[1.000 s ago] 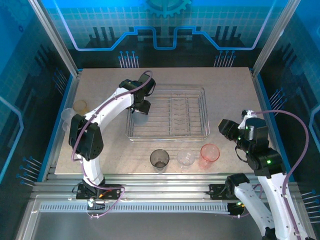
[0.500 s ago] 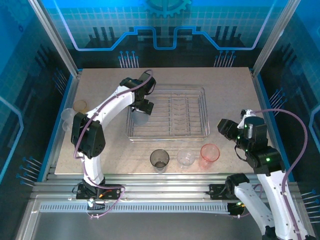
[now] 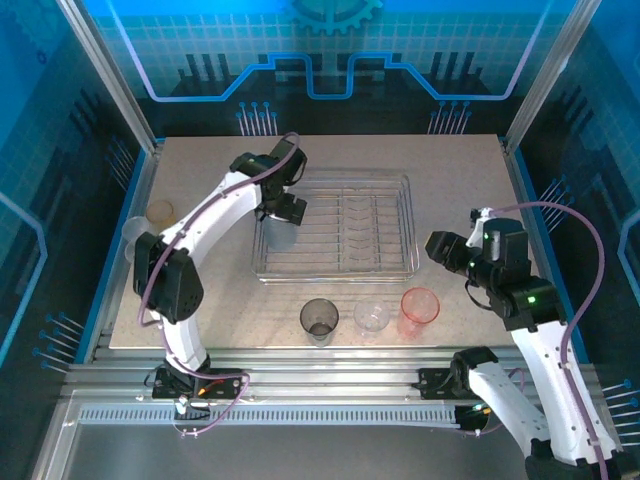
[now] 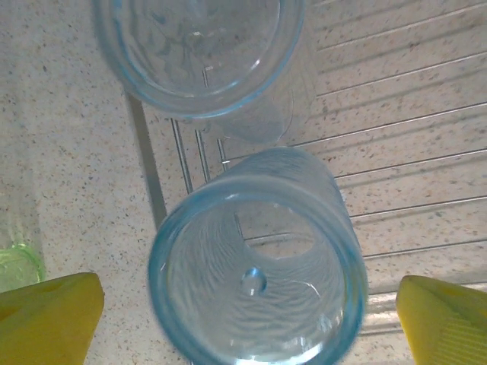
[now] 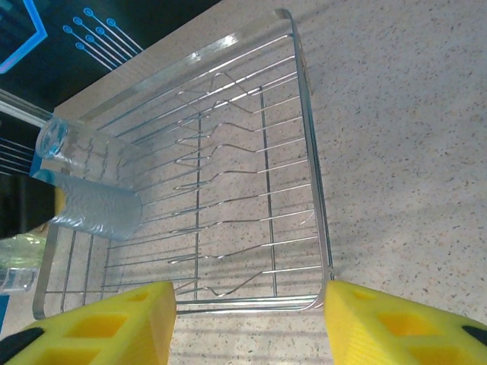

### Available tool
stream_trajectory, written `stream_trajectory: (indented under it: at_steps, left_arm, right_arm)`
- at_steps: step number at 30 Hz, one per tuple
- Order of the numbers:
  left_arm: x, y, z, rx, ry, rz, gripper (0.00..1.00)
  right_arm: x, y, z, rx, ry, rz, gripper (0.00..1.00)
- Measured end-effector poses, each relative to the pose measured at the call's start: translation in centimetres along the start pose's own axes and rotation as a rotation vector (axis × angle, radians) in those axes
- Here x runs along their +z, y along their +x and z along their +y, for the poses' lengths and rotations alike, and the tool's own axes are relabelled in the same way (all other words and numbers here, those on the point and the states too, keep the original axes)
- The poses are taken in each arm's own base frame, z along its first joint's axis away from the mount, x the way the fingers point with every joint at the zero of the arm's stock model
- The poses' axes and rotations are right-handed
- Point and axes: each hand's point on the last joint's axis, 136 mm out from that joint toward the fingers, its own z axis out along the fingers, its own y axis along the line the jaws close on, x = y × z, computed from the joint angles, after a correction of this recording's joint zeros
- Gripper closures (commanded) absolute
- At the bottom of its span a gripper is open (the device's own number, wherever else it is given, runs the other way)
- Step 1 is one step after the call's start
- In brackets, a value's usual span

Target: Load the cups into the dish rack

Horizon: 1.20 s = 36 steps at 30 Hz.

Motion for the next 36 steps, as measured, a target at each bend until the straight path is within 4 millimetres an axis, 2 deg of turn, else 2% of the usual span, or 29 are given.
stream_trajectory:
  at_steps: [4,7,10,13,16,20,23,26,31,36]
  left_arm:
    - [-3.7,-1.1,0.9,-0.046,0.052,-0.116,0.01]
    - [-6.9,-1.0,2.0,-0.084,0.089,-0.226,0.01]
    - [-9.6,0.4,3.0,-0.114,0.124,-0.348,0.01]
    - [-11.2,2.8,3.6,-0.132,0.164,-0.447,0.01]
    - [-11.8,5.4,4.3,-0.151,0.186,-0.529,0.01]
    - [-12.4,8.0,5.0,-0.179,0.209,-0.620,0.01]
    - [-12.7,9.1,5.3,-0.208,0.226,-0.658,0.01]
    - [-12.7,9.8,5.5,-0.235,0.238,-0.673,0.01]
    - [-12.5,10.5,5.5,-0.271,0.252,-0.673,0.01]
    - [-12.2,11.4,5.7,-0.310,0.267,-0.678,0.01]
  right_arm:
    - [0.3,0.3,0.4,-0.004,-0.020,0.025,0.45]
    - [0.3,0.4,0.8,-0.007,-0.038,0.039,0.45]
    - [0.4,0.6,1.3,-0.006,-0.063,0.060,0.46]
    - [1.0,0.9,1.9,-0.004,-0.092,0.097,0.47]
    - [1.7,1.5,3.3,-0.030,-0.126,0.158,0.47]
    - [2.5,3.3,7.1,-0.148,-0.194,0.271,0.47]
    - [3.0,5.1,10.1,-0.253,-0.238,0.360,0.46]
    - [3.7,7.3,12.2,-0.344,-0.251,0.444,0.46]
    - [4.9,11.3,12.9,-0.444,-0.224,0.567,0.46]
    - [5.1,14.4,13.5,-0.517,-0.212,0.641,0.46]
